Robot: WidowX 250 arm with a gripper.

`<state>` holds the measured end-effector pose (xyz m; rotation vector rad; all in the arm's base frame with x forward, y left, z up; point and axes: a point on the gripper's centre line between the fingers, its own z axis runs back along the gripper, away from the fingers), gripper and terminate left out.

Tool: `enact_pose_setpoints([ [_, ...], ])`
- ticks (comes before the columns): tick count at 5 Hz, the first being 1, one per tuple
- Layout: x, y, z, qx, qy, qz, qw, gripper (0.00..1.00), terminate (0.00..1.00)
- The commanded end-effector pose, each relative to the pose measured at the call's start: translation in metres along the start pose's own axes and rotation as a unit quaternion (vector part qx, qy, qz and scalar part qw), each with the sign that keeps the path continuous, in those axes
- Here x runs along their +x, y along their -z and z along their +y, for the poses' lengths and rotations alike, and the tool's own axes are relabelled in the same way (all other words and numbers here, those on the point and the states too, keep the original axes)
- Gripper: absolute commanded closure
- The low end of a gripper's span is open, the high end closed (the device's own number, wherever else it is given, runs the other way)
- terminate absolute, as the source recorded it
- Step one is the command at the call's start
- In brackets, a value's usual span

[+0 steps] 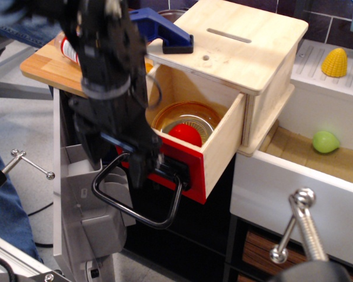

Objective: Close drawer of box

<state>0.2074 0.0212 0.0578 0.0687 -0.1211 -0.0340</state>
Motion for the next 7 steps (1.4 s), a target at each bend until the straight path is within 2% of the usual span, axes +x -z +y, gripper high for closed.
enact_pose_setpoints([
  [1,0.032,-0.006,-0.005,-0.002,-0.019,-0.024,0.9995,0.00,0.00],
  [2,0.044,-0.013,-0.005,0.013,-0.019,-0.037,0.9991,0.00,0.00],
  [3,0.057,-0.024,-0.009,0.024,-0.006,-0.074,0.9970,0.00,0.00],
  [4,0.082,-0.025,-0.005,0.030,-0.015,-0.095,0.9949,0.00,0.00],
  [5,0.102,-0.019,-0.009,0.043,-0.030,-0.104,0.9931,0.00,0.00],
  [6,0.126,-0.015,-0.013,0.048,-0.058,-0.089,0.9931,0.00,0.00],
  [7,0.137,-0.015,-0.014,0.046,-0.070,-0.085,0.9929,0.00,0.00],
])
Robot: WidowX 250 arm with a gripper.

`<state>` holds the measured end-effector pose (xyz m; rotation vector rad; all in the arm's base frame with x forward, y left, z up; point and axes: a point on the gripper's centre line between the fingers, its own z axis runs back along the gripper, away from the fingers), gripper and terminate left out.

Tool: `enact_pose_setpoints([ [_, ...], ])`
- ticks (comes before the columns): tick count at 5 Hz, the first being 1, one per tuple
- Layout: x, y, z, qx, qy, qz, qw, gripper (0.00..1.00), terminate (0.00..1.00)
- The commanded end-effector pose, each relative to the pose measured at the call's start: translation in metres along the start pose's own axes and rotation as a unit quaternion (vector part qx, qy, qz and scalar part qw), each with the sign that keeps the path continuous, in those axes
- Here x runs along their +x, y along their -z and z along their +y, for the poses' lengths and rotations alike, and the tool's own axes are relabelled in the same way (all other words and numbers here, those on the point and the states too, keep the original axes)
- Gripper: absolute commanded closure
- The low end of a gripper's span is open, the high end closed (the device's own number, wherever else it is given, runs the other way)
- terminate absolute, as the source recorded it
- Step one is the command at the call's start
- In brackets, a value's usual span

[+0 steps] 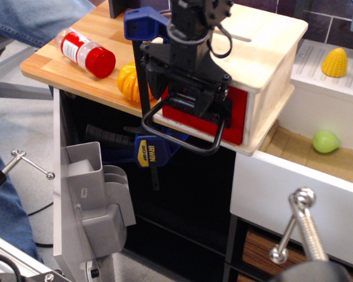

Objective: Close drawer of box

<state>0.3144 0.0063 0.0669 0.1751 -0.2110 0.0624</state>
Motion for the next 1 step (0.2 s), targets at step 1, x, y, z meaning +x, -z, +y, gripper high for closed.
enact_pose_setpoints([
  [1,0.0365,-0.0165,-0.0028,-0.017,-0.029,-0.025,0.9991,0.00,1.00],
])
